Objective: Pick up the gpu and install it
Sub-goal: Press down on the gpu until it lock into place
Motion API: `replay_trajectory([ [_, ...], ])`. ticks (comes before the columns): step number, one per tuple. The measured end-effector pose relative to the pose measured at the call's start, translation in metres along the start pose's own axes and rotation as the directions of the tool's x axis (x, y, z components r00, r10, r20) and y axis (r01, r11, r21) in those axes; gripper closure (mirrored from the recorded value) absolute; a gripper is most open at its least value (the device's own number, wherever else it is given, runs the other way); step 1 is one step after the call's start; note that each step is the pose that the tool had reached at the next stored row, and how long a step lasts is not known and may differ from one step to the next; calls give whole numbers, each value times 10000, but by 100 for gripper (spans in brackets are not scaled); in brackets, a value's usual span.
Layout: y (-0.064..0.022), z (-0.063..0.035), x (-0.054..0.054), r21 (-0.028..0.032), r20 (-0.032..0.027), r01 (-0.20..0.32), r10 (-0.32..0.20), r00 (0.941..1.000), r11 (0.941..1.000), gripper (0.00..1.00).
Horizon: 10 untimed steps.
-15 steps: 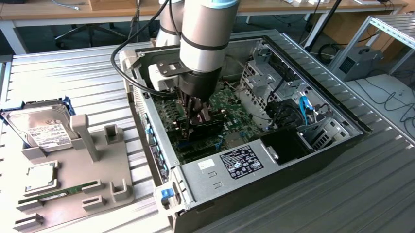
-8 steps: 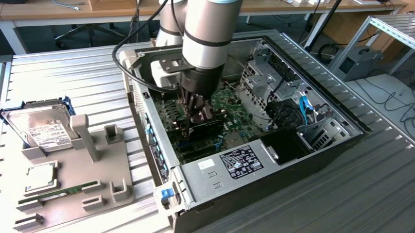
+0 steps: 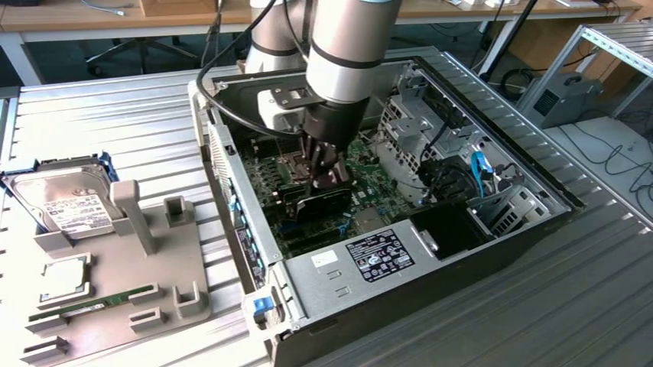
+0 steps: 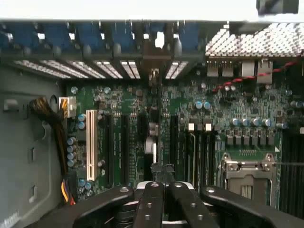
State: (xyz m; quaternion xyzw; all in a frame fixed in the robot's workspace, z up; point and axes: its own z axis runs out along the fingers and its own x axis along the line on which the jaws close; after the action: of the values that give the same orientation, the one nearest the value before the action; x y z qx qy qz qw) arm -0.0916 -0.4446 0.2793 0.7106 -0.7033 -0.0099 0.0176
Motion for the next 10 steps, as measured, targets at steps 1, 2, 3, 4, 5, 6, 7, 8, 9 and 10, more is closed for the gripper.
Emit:
replay_trajectory([
  [1,-23,-4,-2,-9,0,1,-1,10000,10000,89],
  [2,-47,-9,-4,-17,-1,0,0,10000,10000,89],
  [3,-65,-16,-5,-23,-1,0,0,10000,10000,89],
  [4,-82,-28,-5,-31,-3,1,-1,10000,10000,89],
  [5,-91,-39,-5,-34,-2,0,0,10000,10000,89],
  [6,-99,-54,-6,-37,1,0,0,10000,10000,89],
  [7,-106,-74,-6,-41,0,0,0,10000,10000,89],
  [8,-109,-93,-5,-43,0,1,-1,10000,10000,89],
  [9,-110,-116,-6,-44,0,0,0,10000,10000,89],
  [10,-110,-135,-5,-44,-1,-1,1,10000,10000,89],
])
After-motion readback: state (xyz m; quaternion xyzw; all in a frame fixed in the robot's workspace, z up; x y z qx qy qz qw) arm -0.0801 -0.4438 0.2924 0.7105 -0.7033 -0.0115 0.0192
